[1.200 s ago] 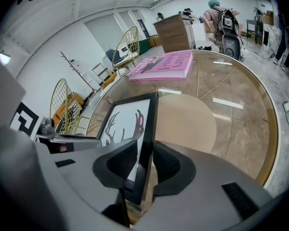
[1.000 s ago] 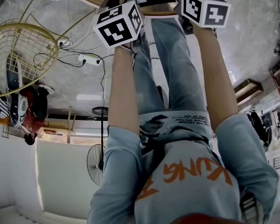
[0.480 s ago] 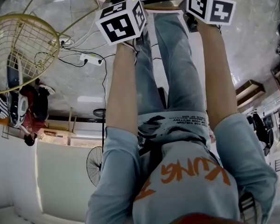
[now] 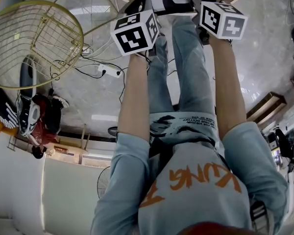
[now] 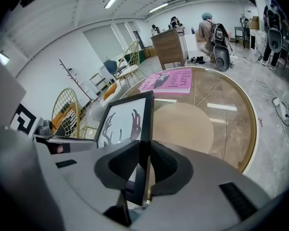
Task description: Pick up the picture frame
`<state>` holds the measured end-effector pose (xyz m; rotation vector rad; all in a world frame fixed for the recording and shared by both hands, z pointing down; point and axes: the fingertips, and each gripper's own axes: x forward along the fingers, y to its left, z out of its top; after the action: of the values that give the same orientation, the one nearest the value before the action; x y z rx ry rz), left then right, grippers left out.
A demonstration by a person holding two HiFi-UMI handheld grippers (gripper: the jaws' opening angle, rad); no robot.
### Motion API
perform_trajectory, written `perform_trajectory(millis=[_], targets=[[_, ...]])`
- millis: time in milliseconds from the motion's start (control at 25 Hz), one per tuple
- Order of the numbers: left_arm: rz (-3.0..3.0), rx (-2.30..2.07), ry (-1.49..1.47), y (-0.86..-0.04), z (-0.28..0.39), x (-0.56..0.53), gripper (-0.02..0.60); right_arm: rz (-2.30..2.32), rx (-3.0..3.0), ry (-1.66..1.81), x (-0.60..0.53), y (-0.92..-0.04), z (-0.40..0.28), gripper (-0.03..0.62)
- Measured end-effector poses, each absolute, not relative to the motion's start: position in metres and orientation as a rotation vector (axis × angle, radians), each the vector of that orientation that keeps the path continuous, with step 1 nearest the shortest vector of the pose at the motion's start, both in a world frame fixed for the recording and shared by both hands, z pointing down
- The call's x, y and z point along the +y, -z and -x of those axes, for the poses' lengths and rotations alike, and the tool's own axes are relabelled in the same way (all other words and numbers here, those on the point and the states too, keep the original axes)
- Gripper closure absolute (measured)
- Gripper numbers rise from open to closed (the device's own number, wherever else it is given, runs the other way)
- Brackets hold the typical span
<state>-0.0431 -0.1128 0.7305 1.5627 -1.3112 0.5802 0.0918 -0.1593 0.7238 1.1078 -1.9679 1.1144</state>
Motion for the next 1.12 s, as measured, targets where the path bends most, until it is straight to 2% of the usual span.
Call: perform_trajectory(millis=[600, 1120], targets=[[-1.714, -1.422, -0.466, -0.558, 0.086, -0.115, 0.500, -1.190, -2.200, -0.974, -0.155, -0.561, -0.050, 0.525], [-1.888, -1.542, -0.335, -0.438, 0.097, -0.175, 0.500, -1.334, -2.354, -0.824, -0.206, -0.431, -0.042, 0.525]])
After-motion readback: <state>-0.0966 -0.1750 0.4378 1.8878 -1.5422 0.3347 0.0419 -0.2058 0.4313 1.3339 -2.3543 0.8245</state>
